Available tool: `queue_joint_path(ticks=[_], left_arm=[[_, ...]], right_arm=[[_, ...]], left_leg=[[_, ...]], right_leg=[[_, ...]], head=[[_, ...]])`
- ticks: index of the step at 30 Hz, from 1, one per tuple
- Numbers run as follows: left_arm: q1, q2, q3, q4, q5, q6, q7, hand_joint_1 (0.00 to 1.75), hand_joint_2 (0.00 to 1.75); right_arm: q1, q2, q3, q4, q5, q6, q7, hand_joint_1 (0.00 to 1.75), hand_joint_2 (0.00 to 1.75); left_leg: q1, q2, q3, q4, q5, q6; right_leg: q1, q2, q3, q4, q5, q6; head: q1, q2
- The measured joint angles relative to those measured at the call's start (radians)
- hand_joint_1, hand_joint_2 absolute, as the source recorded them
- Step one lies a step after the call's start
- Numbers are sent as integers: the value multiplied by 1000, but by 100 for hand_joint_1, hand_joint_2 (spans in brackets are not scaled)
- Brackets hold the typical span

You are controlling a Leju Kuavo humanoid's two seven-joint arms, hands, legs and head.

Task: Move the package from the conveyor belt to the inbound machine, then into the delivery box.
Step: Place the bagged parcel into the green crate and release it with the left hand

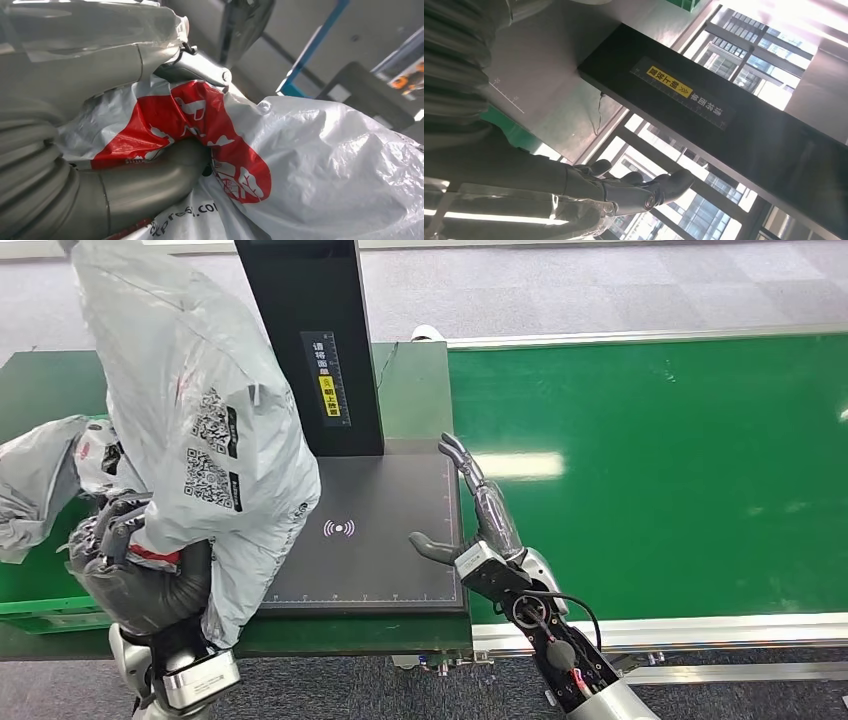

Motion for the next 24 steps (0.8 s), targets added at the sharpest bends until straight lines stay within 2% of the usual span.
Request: queue_joint_path(ticks=[6, 9, 12, 16, 21, 23, 24], left_arm=[[-70, 5, 82, 13, -51, 0, 0, 175, 175], [-132, 15, 142, 90, -62, 0, 1, 175, 175], [-202, 26, 234, 205, -194, 0, 18, 175, 175], [-268, 35, 375, 352, -409, 0, 145, 175, 175], [-306, 65, 462, 476, -476, 0, 362, 175, 175], [-315, 82, 499, 502, -462, 0, 384, 175, 175], [-321, 87, 530, 508, -452, 0, 357, 175, 175]], right_arm=[[3, -5, 2, 0, 8, 0, 0, 0, 175], [5, -9, 1, 0, 16, -1, 0, 0, 175], [10, -11, -3, 0, 23, -3, 0, 0, 175], [18, -14, -16, 0, 38, -7, 0, 0, 175], [33, -16, -36, -4, 70, 3, 2, 0, 175], [39, -16, -45, -8, 86, 16, 5, 0, 175], [41, -15, -49, -9, 92, 23, 6, 0, 175]], left_leg=[[0, 0, 0, 0, 0, 0], [0, 0, 0, 0, 0, 0], [0, 1, 1, 0, 1, 0], [0, 2, 1, 0, 1, 0], [0, 2, 0, 0, 1, 0], [0, 3, 0, 0, 0, 0], [0, 3, -1, 0, 0, 0]], right_leg=[[0, 0, 0, 0, 0, 0], [0, 0, 0, 0, 0, 0], [0, 0, 0, 0, 1, 0], [0, 1, 0, 0, 1, 0], [0, 1, -1, 0, 1, 0], [0, 2, -2, 1, 1, 0], [0, 2, -2, 1, 1, 0]], head=[[0, 0], [0, 0], [0, 0], [0, 0], [0, 0], [0, 0], [0, 0]])
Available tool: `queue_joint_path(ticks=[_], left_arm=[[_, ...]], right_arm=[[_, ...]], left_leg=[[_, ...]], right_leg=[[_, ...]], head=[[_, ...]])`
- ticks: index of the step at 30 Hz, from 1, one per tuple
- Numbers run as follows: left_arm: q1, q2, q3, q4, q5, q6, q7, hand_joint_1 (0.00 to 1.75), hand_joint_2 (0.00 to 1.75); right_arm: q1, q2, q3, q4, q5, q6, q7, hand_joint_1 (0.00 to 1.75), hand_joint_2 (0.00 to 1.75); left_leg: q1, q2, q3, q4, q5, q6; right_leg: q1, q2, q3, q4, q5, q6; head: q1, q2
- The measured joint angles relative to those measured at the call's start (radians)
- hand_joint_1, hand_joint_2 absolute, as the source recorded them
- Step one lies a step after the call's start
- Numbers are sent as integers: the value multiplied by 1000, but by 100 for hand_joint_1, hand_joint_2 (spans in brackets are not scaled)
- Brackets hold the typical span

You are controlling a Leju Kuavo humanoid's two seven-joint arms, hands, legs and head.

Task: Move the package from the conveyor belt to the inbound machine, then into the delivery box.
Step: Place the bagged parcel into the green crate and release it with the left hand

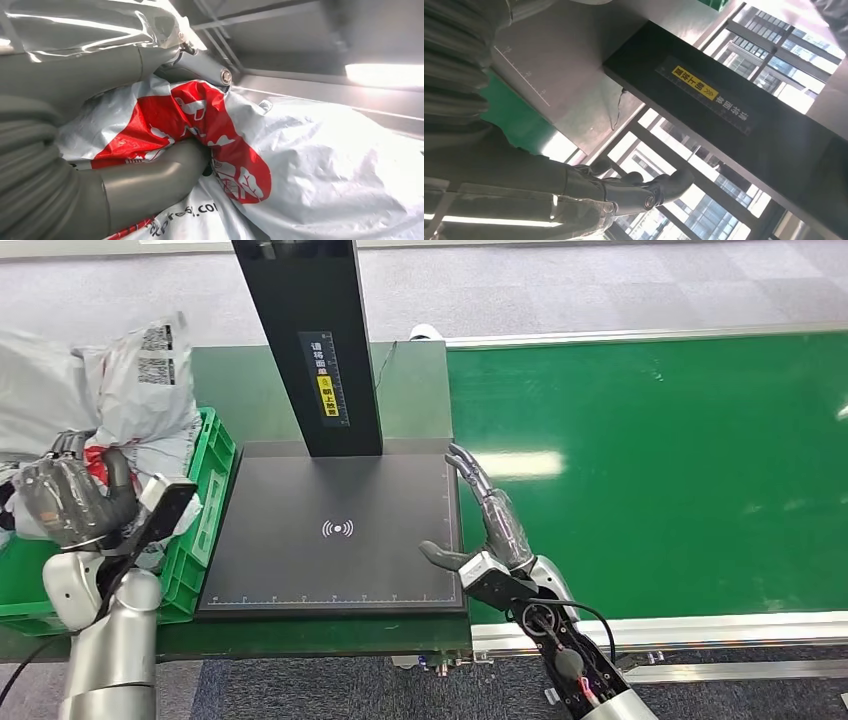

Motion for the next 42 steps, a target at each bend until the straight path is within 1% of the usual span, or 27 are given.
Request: queue_joint_path(ticks=[3, 4, 5, 9, 13, 16, 19, 20, 21, 22, 23, 24, 27, 28, 31, 33, 36, 40, 42], left_arm=[[-28, 1, 150, 0, 27, 1, -172, 175, 175], [-36, -1, 200, -2, 31, 2, -214, 175, 175], [-41, -3, 240, -3, 33, 2, -236, 175, 175], [-50, -9, 328, -6, 37, 3, -262, 175, 175], [-65, -30, 415, -30, 57, 3, -347, 175, 175], [-72, -44, 460, -36, 34, 3, -355, 175, 175], [-76, -58, 478, -28, -26, 3, -347, 175, 175], [-78, -58, 472, -12, -53, 2, -326, 175, 175], [-78, -55, 454, 13, -85, -2, -288, 175, 175], [-74, -48, 423, 42, -111, -15, -241, 175, 175], [-66, -38, 373, 73, -129, -44, -193, 175, 175], [-56, -25, 312, 97, -132, -88, -160, 175, 175], [-33, 11, 113, 151, -104, -259, -104, 175, 175], [-30, 22, 56, 170, -101, -312, -70, 175, 175], [-33, 55, -70, 224, -109, -443, 35, 175, 175], [-42, 77, -128, 256, -109, -496, 70, 175, 175], [-61, 104, -185, 296, -104, -548, 117, 175, 175], [-79, 120, -225, 321, -112, -541, 210, 175, 175], [-82, 124, -235, 328, -117, -533, 231, 175, 175]], right_arm=[[3, 4, -8, -1, 12, 14, 0, 0, 175], [4, 5, -10, -1, 13, 17, 0, 0, 175], [4, 7, -11, -1, 14, 18, 0, 0, 175], [4, 12, -16, -1, 14, 21, 0, 0, 175], [4, 19, -17, -1, 16, 25, 0, 0, 175], [4, 25, -17, -1, 20, 26, -1, 0, 175], [4, 27, -17, -1, 28, 26, -1, 0, 175], [4, 27, -17, -1, 29, 27, -1, 0, 175], [4, 27, -18, -1, 31, 29, -1, 0, 175], [3, 27, -18, -1, 32, 31, -1, 0, 175], [3, 27, -20, -1, 32, 34, -2, 0, 175], [2, 27, -22, -1, 31, 37, -2, 0, 175], [-5, 24, -28, -1, 28, 42, -4, 0, 175], [-7, 24, -30, -1, 28, 43, -5, 0, 175], [-9, 20, -39, -1, 31, 43, -5, 0, 175], [-9, 17, -45, -1, 32, 44, -5, 0, 175], [-7, 14, -52, -2, 39, 50, -5, 0, 175], [4, 14, -62, -14, 52, 55, 0, 0, 175], [8, 14, -65, -20, 54, 55, 1, 0, 175]], left_leg=[[0, 0, 0, 0, 0, 0], [0, 0, 0, 0, 0, 0], [0, 0, 0, 0, 0, 0], [0, -1, 0, 0, 0, 0], [0, 0, 0, 0, 0, 0], [0, -1, 0, 0, 0, 0], [0, -1, 0, 0, 0, 0], [0, -1, 0, 0, 0, 0], [0, -1, 0, 0, 0, 0], [0, -1, 0, 0, 0, 0], [0, -2, 0, 0, 0, 0], [0, -2, 0, 0, 0, 0], [0, -1, 0, 0, 0, 0], [0, -1, 0, 0, 0, 0], [0, -1, 1, 0, 0, 0], [0, -2, 1, 0, 0, 0], [0, -3, 2, 0, 0, 0], [0, -1, 5, 0, 0, 0], [0, 0, 7, 0, 0, 0]], right_leg=[[0, 0, -1, 0, 0, 0], [0, 0, -1, 0, 0, 0], [0, 0, -1, 0, 0, 0], [0, 0, 0, 0, 0, 0], [0, 0, 0, 0, 0, 0], [0, 0, 0, 0, 0, 0], [0, 0, -1, 0, 0, 0], [0, 0, -1, 0, 0, 0], [0, 0, -1, 0, 0, 0], [0, 0, 0, 0, 0, 0], [0, 0, 0, 0, 0, 0], [0, 0, 0, 0, 0, 0], [0, 0, 1, 0, 0, 0], [0, 0, 1, 0, 0, 0], [0, 0, 0, 0, 0, 0], [0, 0, 1, 0, 0, 0], [0, -1, 3, 0, 0, 0], [0, 0, 6, 0, 0, 0], [0, 0, 7, 0, 0, 0]], head=[[0, 0], [0, 0], [0, 0], [0, 0], [0, 0], [0, 0], [0, 0], [0, 0], [0, 0], [0, 0], [0, 0], [0, 0], [0, 0], [0, 0], [0, 0], [0, 0], [0, 0], [0, 0], [0, 0]])
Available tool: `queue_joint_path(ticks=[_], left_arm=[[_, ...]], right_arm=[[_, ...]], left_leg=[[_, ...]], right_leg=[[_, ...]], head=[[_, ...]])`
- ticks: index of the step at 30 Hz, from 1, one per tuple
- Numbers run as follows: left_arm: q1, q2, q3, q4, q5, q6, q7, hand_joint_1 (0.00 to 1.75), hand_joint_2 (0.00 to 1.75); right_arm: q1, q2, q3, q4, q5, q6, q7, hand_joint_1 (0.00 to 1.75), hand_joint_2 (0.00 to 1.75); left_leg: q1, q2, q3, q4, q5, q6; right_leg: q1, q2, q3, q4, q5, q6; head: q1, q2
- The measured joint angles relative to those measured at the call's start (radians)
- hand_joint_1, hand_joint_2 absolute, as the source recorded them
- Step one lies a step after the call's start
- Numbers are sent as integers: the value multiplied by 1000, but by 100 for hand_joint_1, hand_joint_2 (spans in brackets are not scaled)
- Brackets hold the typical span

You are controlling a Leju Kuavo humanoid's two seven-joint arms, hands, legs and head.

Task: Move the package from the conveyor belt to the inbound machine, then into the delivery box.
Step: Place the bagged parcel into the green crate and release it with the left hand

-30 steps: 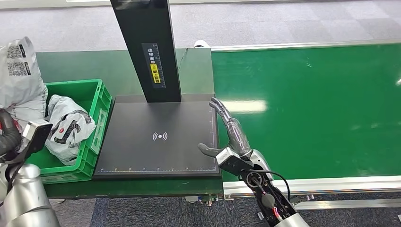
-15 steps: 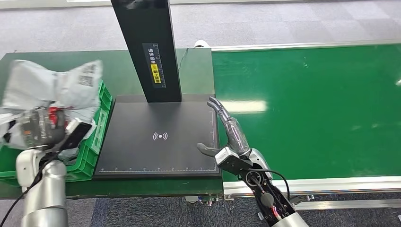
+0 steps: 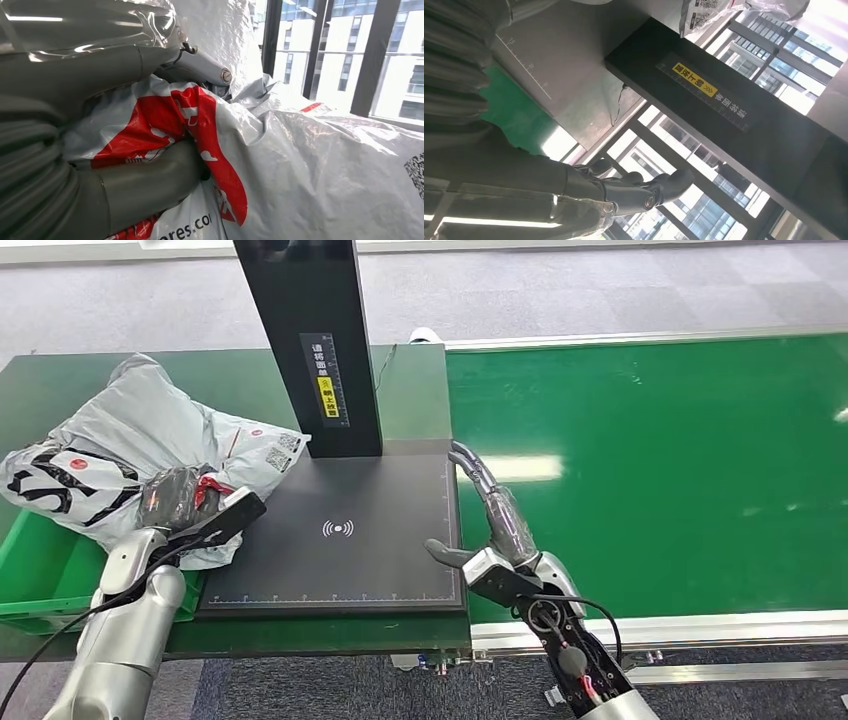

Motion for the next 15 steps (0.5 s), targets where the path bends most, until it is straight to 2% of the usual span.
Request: queue_joint_path(ticks=[5, 7, 10, 13, 15], left_arm=[[-3, 7, -16, 10, -11, 35, 29, 175, 175], [2, 7, -16, 8, -24, 126, 79, 175, 175], [22, 7, 13, -20, -14, 323, 144, 175, 175], [46, 7, 66, -65, 19, 465, 124, 175, 175], [60, 6, 100, -89, 31, 509, 90, 175, 175]], right_arm=[[8, 0, -4, -9, 2, 0, 2, 0, 175], [14, 0, -6, -18, 8, 1, 7, 0, 175], [30, 0, -10, -37, 18, 5, 18, 0, 175], [41, 1, -10, -48, 26, 9, 25, 0, 175], [42, 3, -9, -50, 28, 10, 27, 0, 175]], left_leg=[[0, 0, 2, 0, 0, 0], [0, 1, 2, 0, 0, 0], [0, 4, 1, 0, 0, 0], [0, 3, -2, 0, 0, 0], [0, 1, -3, 0, 0, 0]], right_leg=[[0, 0, 1, 0, 0, 0], [0, 1, 1, 1, 1, -1], [1, 3, -1, 1, 1, -1], [1, 3, -4, 1, 1, -1], [1, 3, -4, 1, 1, -1]], head=[[0, 0], [0, 0], [0, 0], [0, 0], [0, 0]])
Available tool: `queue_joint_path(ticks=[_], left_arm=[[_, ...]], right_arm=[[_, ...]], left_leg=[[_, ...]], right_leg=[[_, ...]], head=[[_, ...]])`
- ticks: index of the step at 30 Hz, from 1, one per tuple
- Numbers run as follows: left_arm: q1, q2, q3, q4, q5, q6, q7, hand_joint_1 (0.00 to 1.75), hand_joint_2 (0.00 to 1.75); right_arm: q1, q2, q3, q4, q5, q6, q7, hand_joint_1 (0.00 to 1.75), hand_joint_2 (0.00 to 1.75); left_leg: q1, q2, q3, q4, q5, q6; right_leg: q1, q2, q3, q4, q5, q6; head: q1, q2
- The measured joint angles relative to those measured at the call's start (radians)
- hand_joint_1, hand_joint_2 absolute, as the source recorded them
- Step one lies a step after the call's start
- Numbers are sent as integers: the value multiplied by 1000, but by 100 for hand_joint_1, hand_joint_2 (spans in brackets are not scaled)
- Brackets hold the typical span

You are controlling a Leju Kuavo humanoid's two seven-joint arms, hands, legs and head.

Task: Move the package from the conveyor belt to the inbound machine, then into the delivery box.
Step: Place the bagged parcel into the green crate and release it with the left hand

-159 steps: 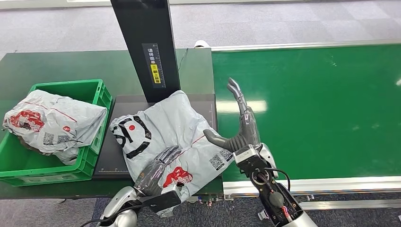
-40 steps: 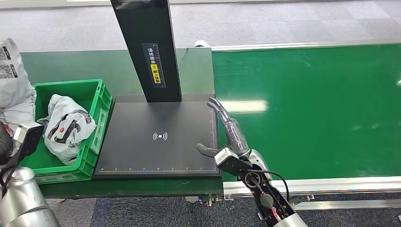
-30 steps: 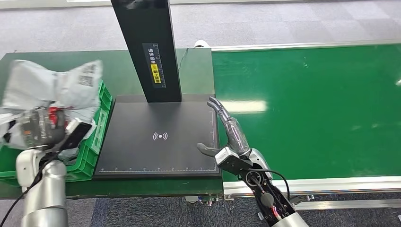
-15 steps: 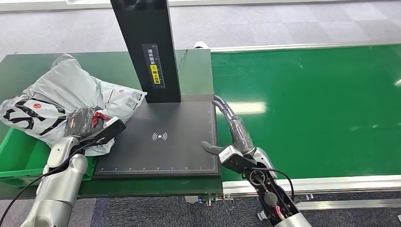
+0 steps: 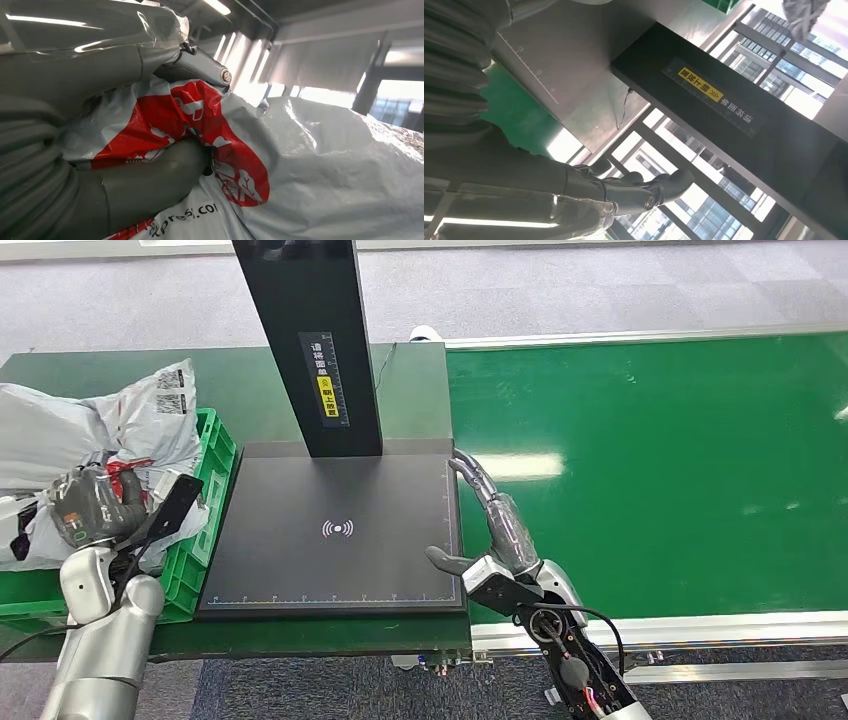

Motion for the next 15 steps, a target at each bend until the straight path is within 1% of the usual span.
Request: queue_joint_path(ticks=[3, 7, 8, 9, 11, 12, 13, 15], left_arm=[[16, -7, 42, -35, 3, 15, -47, 175, 175], [18, -11, 52, -43, 2, 16, -58, 175, 175], [20, -14, 62, -51, 2, 17, -68, 153, 175], [22, -19, 77, -60, 2, 18, -82, 117, 175], [26, -39, 116, -82, 18, 21, -125, 30, 175], [27, -47, 126, -85, 29, 22, -138, 8, 175], [27, -54, 132, -86, 40, 22, -147, 0, 175], [28, -60, 131, -85, 50, 22, -148, 0, 175]], right_arm=[[0, 3, 0, 0, 1, 0, 1, 0, 175], [0, 4, 0, 0, 1, 0, 1, 0, 175], [0, 4, 0, 0, 1, 0, 1, 0, 175], [0, 5, 0, 0, 2, 0, 1, 0, 175], [-1, 9, 1, 0, 2, 0, 1, 0, 175], [-1, 10, 1, 0, 2, 0, 0, 0, 175], [-1, 11, 1, 0, 2, -1, 0, 0, 175], [-1, 11, 1, 0, 2, -1, -1, 0, 175]], left_leg=[[0, 0, -1, 0, 0, 0], [0, 0, -1, 0, 0, 0], [0, 0, -1, 0, 0, 0], [0, 0, -1, 0, 0, 0], [0, 0, -1, 0, 0, 0], [0, -1, -1, 0, 0, 0], [0, -1, -1, 0, 0, 0], [0, -1, -1, 0, 0, 0]], right_leg=[[0, 0, 0, 0, 0, 0], [0, 0, -1, 0, 0, 0], [0, 0, -1, 0, 0, 0], [0, 0, -1, 0, 0, 0], [0, 0, -1, 0, 0, 0], [0, 0, -1, 0, 0, 0], [0, 0, -1, 0, 0, 0], [0, 0, -1, 0, 0, 0]], head=[[0, 0], [0, 0], [0, 0], [0, 0], [0, 0], [0, 0], [0, 0], [0, 0]])
